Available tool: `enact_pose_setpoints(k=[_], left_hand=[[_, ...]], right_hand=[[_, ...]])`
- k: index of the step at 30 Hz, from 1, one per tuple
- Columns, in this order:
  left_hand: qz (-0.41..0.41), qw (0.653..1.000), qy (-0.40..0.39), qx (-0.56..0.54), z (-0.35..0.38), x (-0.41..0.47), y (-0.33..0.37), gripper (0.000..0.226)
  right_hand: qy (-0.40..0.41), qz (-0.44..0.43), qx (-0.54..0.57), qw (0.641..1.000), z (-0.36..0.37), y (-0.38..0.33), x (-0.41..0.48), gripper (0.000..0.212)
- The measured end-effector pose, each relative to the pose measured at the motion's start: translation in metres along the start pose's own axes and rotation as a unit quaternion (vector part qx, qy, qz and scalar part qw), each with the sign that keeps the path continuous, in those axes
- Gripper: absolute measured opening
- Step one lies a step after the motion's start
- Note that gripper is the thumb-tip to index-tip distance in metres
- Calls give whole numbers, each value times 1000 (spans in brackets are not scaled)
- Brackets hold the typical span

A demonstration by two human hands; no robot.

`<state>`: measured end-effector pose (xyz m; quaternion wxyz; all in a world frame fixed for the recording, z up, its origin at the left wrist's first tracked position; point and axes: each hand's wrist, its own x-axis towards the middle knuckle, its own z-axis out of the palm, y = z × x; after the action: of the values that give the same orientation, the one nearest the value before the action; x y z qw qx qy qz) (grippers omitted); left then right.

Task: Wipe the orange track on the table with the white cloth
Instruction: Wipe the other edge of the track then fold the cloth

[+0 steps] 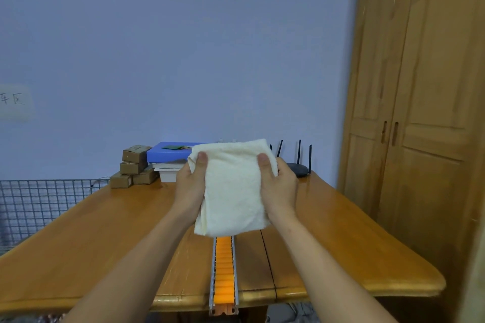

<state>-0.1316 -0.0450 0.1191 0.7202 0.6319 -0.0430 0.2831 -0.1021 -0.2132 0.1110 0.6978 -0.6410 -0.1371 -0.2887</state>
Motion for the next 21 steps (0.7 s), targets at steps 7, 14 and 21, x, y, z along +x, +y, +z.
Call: enact_pose_setpoints(k=[7, 14, 21], left_hand=[[4, 1000, -5, 13, 0, -1, 0, 38], [-8, 1000, 5, 2, 0, -1, -3, 35], [-16, 1000, 0, 0, -3, 0, -4, 34]], right_hand=[[1, -1, 6, 1000, -1, 5, -3, 47], [3, -1, 16, 1000, 4, 5, -5, 53], [2, 2, 19, 1000, 5, 10, -4, 55]])
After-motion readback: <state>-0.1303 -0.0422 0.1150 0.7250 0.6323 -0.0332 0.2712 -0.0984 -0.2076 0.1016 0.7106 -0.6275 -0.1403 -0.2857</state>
